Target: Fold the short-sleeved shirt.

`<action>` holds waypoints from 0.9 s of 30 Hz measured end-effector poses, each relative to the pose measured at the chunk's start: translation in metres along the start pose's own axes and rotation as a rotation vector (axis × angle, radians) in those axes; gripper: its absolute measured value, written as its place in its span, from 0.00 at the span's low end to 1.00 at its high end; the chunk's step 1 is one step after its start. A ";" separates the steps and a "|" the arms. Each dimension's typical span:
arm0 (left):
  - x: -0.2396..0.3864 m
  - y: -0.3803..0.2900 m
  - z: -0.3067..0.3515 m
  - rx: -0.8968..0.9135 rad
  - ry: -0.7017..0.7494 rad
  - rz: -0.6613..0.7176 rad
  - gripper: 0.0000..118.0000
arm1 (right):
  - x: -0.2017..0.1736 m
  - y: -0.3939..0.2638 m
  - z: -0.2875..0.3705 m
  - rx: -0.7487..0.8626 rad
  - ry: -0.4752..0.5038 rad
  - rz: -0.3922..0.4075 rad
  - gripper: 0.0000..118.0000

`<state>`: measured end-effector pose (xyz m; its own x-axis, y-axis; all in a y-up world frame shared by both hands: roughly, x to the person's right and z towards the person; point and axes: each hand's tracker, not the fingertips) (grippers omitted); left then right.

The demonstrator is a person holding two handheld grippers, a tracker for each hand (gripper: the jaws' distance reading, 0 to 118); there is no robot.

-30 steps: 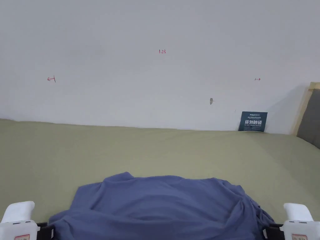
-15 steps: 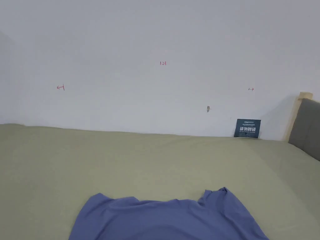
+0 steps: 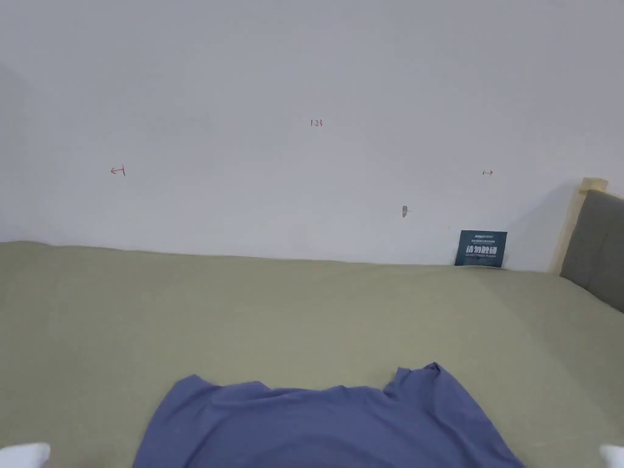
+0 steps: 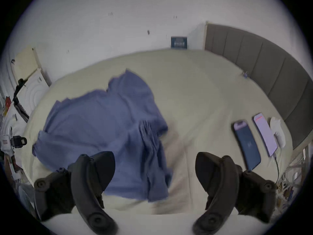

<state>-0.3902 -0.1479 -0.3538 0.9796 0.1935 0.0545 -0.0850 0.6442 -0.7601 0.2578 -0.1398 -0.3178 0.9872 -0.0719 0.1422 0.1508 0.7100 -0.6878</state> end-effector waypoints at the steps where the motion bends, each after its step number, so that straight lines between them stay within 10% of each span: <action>1: 0.005 0.007 0.002 0.023 0.009 -0.009 0.73 | -0.006 0.007 0.004 0.025 0.012 0.002 0.85; 4: 0.023 0.023 0.006 0.102 -0.028 0.001 0.59 | -0.027 0.024 0.012 0.073 0.083 0.018 0.60; 6: 0.034 0.032 0.002 0.137 -0.055 0.013 0.11 | -0.042 0.031 0.009 0.070 0.076 0.046 0.07; 7: 0.038 0.037 -0.003 0.135 -0.040 0.009 0.00 | -0.051 0.032 0.005 0.078 0.046 0.081 0.01; 17: 0.046 0.133 -0.116 0.005 -0.007 -0.022 0.00 | -0.077 0.058 -0.051 0.056 0.092 0.096 0.00; 19: 0.048 0.160 -0.145 -0.011 0.042 -0.055 0.15 | -0.075 0.065 -0.063 0.052 0.112 0.095 0.00; 21: 0.048 0.176 -0.174 0.012 0.080 -0.062 0.77 | -0.072 0.070 -0.074 0.050 0.117 0.095 0.00; 22: 0.046 0.182 -0.192 -0.019 0.070 -0.067 0.87 | -0.070 0.074 -0.080 0.047 0.117 0.103 0.00; 27: 0.049 0.185 -0.245 -0.138 0.050 -0.055 0.86 | -0.060 0.091 -0.100 0.034 0.102 0.142 0.00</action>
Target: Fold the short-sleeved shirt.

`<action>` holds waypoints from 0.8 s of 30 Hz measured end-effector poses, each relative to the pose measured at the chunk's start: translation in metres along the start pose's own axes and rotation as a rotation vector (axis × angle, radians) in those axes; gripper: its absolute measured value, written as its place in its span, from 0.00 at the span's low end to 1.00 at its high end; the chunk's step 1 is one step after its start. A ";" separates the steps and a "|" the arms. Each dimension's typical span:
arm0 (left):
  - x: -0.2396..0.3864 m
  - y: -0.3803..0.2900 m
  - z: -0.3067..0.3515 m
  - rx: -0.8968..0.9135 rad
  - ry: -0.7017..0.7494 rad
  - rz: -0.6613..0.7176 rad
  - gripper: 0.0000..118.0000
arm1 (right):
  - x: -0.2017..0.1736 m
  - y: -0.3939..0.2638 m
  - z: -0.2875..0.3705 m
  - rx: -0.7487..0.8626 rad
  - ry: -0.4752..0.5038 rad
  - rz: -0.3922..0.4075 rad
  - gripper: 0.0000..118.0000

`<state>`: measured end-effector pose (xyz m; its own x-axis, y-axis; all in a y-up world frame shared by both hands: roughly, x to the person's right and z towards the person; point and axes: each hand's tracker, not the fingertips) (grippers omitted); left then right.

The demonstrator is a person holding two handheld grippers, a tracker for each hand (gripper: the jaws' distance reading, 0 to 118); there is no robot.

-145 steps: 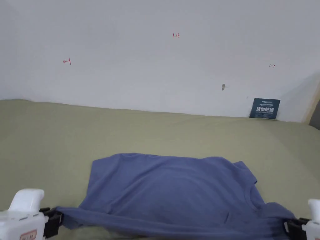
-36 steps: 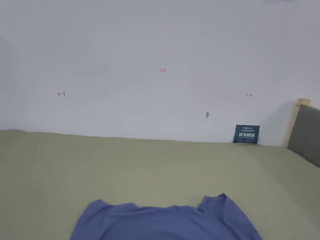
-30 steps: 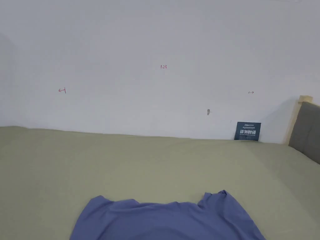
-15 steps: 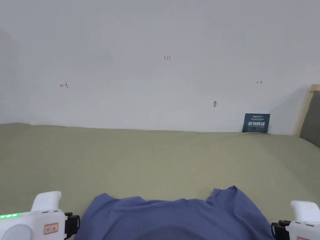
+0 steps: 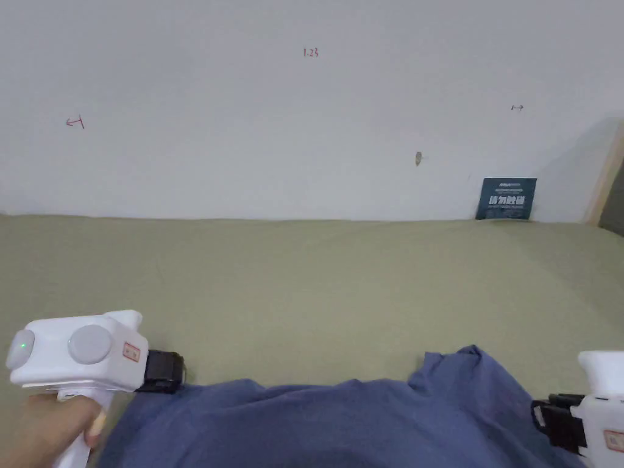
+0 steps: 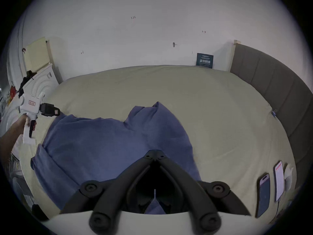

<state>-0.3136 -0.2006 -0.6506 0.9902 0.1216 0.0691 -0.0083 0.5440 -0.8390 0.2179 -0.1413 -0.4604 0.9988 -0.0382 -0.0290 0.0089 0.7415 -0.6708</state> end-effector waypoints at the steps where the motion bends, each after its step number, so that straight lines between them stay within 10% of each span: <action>1: 0.001 0.000 -0.008 -0.016 0.009 -0.026 0.86 | 0.003 0.005 -0.003 0.000 -0.008 0.008 0.00; 6: 0.006 -0.012 -0.005 0.033 0.120 0.029 0.55 | 0.022 0.039 -0.028 -0.007 0.011 0.025 0.00; 8: 0.001 -0.014 0.003 0.065 0.063 0.072 0.19 | 0.030 0.057 -0.047 -0.022 0.002 0.029 0.03; 9: -0.003 -0.015 0.002 0.070 -0.002 0.088 0.02 | 0.035 0.069 -0.063 -0.070 0.008 0.053 0.25; 11: -0.003 -0.015 0.004 0.069 0.013 0.087 0.02 | 0.042 0.085 -0.093 -0.168 -0.003 0.035 0.88; 12: -0.002 -0.015 0.003 0.061 0.021 0.074 0.02 | 0.046 0.088 -0.108 -0.223 0.013 0.013 1.00; 18: 0.006 -0.017 -0.003 0.044 0.039 0.035 0.02 | 0.058 0.082 -0.158 -0.357 0.053 -0.159 0.75; 22: 0.005 -0.015 -0.001 0.049 0.041 0.032 0.02 | 0.055 0.075 -0.159 -0.330 -0.016 -0.070 0.03; 24: 0.003 -0.012 0.004 0.051 0.029 0.037 0.02 | 0.056 0.074 -0.146 -0.249 0.064 -0.084 0.03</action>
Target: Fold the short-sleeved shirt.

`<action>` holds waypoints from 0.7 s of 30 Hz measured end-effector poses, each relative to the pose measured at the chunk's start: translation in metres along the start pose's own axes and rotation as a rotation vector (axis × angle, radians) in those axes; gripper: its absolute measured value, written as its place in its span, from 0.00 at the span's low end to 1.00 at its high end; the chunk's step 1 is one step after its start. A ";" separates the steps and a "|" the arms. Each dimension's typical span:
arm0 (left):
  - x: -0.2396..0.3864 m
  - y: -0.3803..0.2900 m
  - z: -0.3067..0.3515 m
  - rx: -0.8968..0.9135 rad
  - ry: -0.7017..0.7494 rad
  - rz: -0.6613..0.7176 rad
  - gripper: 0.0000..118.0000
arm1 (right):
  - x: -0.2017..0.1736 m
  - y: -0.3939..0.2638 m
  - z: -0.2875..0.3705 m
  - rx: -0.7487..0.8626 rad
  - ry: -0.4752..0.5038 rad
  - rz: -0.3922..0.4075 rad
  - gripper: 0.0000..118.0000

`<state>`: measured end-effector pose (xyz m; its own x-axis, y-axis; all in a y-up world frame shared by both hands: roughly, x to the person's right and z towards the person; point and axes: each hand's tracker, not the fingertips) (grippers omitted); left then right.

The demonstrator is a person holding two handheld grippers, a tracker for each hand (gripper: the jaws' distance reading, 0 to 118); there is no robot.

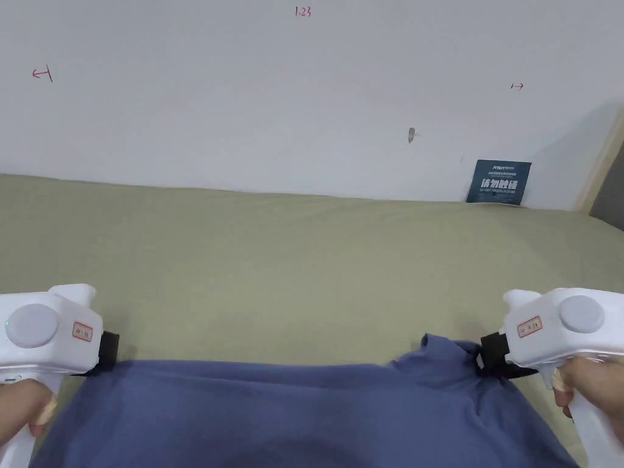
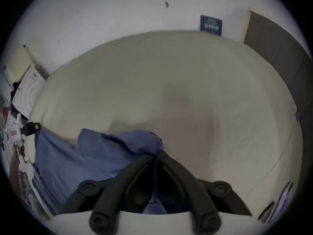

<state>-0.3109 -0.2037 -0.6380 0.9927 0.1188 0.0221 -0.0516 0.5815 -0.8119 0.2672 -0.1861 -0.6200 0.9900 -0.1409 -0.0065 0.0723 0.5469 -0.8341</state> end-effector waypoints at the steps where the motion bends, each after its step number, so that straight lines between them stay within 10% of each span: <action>1: 0.000 0.000 0.005 0.011 -0.004 0.008 0.02 | -0.001 0.000 0.007 0.024 -0.011 -0.015 0.03; 21: -0.035 -0.054 0.178 0.197 -0.138 0.020 0.02 | -0.037 -0.078 0.203 0.252 0.034 -0.016 0.03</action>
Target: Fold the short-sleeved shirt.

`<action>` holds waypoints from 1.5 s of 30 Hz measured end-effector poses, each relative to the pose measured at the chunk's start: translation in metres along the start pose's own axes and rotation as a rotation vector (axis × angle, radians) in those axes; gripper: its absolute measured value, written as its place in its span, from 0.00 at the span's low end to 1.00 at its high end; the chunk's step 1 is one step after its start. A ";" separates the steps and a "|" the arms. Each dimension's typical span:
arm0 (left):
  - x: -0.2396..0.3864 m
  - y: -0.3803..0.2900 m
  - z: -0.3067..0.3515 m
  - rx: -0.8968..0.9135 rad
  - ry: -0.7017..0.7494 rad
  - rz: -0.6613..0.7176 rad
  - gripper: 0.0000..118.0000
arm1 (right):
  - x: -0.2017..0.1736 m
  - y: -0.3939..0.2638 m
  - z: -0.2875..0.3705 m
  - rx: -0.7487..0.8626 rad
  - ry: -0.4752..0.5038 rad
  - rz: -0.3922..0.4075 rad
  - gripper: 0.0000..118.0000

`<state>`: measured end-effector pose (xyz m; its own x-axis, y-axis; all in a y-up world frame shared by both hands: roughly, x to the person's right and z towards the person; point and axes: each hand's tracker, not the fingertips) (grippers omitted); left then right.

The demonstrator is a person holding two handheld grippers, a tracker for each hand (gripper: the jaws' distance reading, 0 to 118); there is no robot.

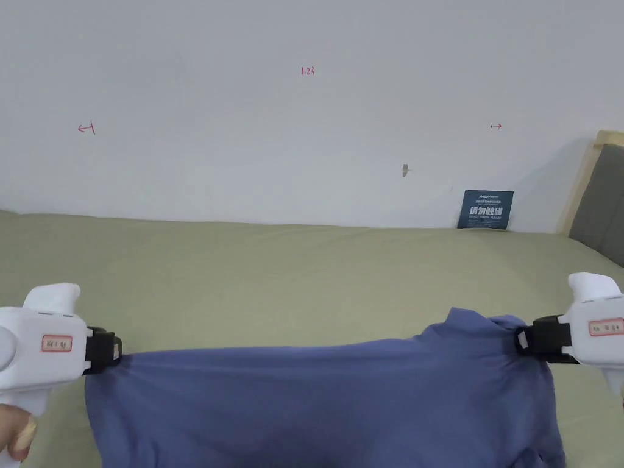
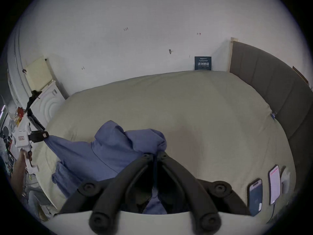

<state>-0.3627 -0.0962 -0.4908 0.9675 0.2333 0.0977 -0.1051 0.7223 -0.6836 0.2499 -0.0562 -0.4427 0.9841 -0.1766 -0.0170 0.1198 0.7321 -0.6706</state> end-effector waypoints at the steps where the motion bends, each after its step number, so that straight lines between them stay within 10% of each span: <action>1: -0.002 -0.009 0.010 0.004 -0.009 0.010 0.02 | -0.001 -0.009 0.009 -0.001 -0.001 0.000 0.03; 24: -0.026 -0.183 0.029 -0.192 0.080 0.117 0.02 | 0.028 -0.200 0.011 -0.170 -0.163 -0.061 0.03; 26: -0.018 -0.174 0.037 -0.222 0.063 0.083 0.09 | 0.027 -0.195 0.017 -0.181 -0.155 -0.081 0.16; 28: -0.010 -0.161 0.052 -0.262 0.064 0.051 0.47 | 0.024 -0.183 0.031 -0.202 -0.158 -0.082 0.60; 30: -0.006 -0.148 0.073 -0.221 0.033 0.032 0.63 | 0.016 -0.171 0.050 -0.194 -0.184 -0.037 0.76; 36: 0.014 -0.107 0.103 0.001 0.024 0.004 0.61 | -0.022 -0.131 0.086 0.006 -0.180 0.007 0.67; 38: 0.020 -0.104 0.102 0.025 0.011 0.031 0.40 | -0.035 -0.127 0.087 0.046 -0.167 0.025 0.29; 39: 0.022 -0.103 0.099 0.043 0.009 0.049 0.09 | -0.041 -0.126 0.084 0.050 -0.168 0.037 0.00; 45: 0.016 -0.101 0.077 -0.005 0.000 0.046 0.00 | -0.057 -0.125 0.066 0.021 -0.167 0.035 0.00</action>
<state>-0.3546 -0.1153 -0.3648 0.9618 0.2658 0.0663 -0.1478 0.7074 -0.6912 0.1872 -0.0937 -0.3090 0.9956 -0.0400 0.0849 0.0860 0.7496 -0.6563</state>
